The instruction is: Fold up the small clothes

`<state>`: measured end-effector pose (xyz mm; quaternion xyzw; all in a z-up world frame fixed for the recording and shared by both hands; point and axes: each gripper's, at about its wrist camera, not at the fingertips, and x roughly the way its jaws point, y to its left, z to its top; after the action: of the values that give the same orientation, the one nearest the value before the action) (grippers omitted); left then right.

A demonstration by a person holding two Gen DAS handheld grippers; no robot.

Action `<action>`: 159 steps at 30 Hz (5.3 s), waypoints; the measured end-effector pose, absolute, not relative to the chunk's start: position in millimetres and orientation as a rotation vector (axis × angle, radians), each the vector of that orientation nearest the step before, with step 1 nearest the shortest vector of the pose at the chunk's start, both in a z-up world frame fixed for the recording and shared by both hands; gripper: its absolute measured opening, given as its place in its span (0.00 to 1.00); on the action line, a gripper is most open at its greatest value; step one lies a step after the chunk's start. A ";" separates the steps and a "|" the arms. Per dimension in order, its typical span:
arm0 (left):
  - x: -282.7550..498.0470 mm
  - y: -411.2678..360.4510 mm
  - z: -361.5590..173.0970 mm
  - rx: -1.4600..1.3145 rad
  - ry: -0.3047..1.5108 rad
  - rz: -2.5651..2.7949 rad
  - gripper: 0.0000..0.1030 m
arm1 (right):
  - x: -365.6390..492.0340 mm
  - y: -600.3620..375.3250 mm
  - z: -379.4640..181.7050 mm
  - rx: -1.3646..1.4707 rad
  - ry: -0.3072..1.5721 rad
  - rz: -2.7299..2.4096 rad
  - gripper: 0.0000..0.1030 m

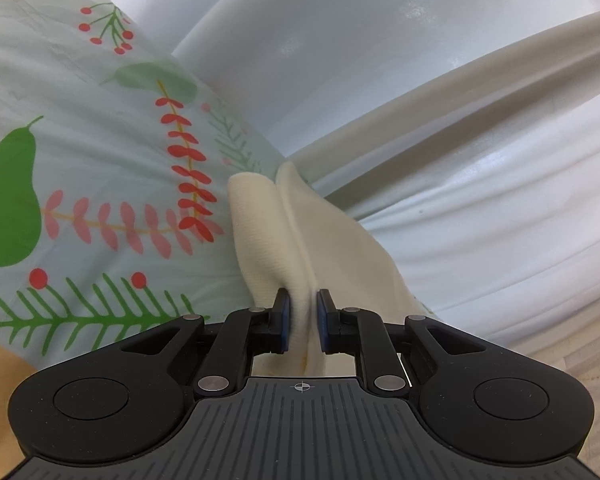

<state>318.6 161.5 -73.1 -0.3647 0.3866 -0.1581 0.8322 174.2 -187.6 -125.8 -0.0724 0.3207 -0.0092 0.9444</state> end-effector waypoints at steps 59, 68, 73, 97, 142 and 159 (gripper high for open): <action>313.1 52.3 -64.4 -0.381 0.820 -0.354 0.39 | 307.6 -239.3 -144.2 0.842 0.857 0.466 0.42; 317.1 41.9 -67.6 -0.424 0.859 -0.402 0.37 | 312.2 -219.2 -134.1 0.688 0.847 0.454 0.13; 314.6 36.1 -53.3 -0.431 0.859 -0.425 0.37 | 292.5 -217.6 -100.9 0.502 0.728 0.406 0.12; 323.4 -28.1 -54.6 -0.301 0.923 -0.494 0.41 | 276.4 -289.2 -107.6 0.544 0.783 0.222 0.13; 260.5 -81.3 -62.7 -0.101 0.970 -0.454 0.49 | 132.5 -345.3 -150.8 1.311 0.559 0.240 0.08; 276.5 -46.7 -56.9 -0.171 1.019 -0.428 0.53 | 136.7 -340.9 -138.0 0.750 0.746 0.104 0.17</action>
<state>276.5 -46.7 -56.9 -0.0811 0.4835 -0.2032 0.8475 136.7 -340.9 -138.0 0.3576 0.3559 0.0494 0.8620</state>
